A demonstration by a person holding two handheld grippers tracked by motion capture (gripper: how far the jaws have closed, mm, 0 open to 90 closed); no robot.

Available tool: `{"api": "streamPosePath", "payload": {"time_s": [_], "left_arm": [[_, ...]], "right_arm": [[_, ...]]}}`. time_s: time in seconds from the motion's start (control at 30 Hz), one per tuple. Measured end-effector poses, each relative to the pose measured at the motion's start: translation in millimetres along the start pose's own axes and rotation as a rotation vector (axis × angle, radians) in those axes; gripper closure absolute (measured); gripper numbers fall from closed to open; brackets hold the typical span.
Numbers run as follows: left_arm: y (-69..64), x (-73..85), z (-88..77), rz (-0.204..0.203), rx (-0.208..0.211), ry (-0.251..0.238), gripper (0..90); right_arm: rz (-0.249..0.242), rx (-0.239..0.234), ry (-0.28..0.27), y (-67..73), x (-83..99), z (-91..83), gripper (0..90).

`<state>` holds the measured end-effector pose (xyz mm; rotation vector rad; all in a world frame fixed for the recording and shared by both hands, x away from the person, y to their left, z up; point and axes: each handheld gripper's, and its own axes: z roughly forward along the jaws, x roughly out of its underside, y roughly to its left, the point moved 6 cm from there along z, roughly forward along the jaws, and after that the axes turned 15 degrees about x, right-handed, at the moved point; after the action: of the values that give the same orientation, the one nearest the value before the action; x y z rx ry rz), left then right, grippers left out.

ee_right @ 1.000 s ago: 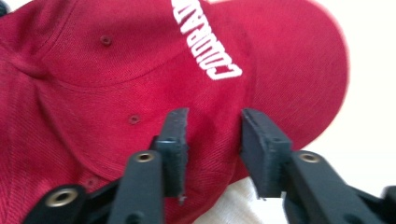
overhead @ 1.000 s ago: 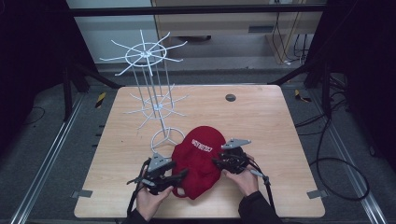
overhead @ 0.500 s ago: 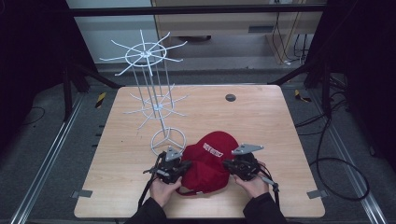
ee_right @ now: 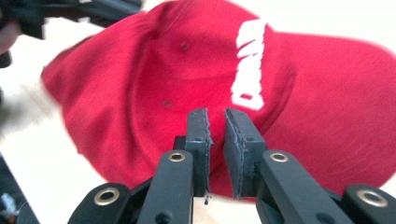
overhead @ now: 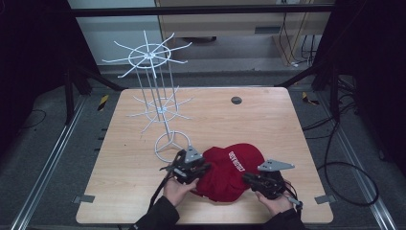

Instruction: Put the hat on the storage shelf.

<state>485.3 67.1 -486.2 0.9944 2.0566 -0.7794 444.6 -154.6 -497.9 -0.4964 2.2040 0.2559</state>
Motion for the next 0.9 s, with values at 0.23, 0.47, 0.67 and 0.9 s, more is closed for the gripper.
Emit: {"api": "streamPosePath", "payload": {"time_s": [0.23,0.47,0.67,0.9], "left_arm": [[-4.4,33.7,-46.8,-0.028,-0.003,-0.006,57.8],[-10.1,57.9,-40.2,-0.076,0.028,0.001,52.6],[-35.7,37.2,-41.4,-0.057,0.103,-0.082,46.2],[-49.0,44.3,-11.8,-0.018,0.080,0.020,37.9]], "right_arm": [[-0.005,0.067,-0.088,-22.1,-21.8,10.9,69.6],[-0.019,0.070,-0.044,-25.7,-28.4,47.9,57.1],[-0.037,0.053,-0.019,-22.2,-25.7,56.5,60.2],[-0.063,0.095,-0.009,-21.9,-24.3,57.0,72.3]]}}
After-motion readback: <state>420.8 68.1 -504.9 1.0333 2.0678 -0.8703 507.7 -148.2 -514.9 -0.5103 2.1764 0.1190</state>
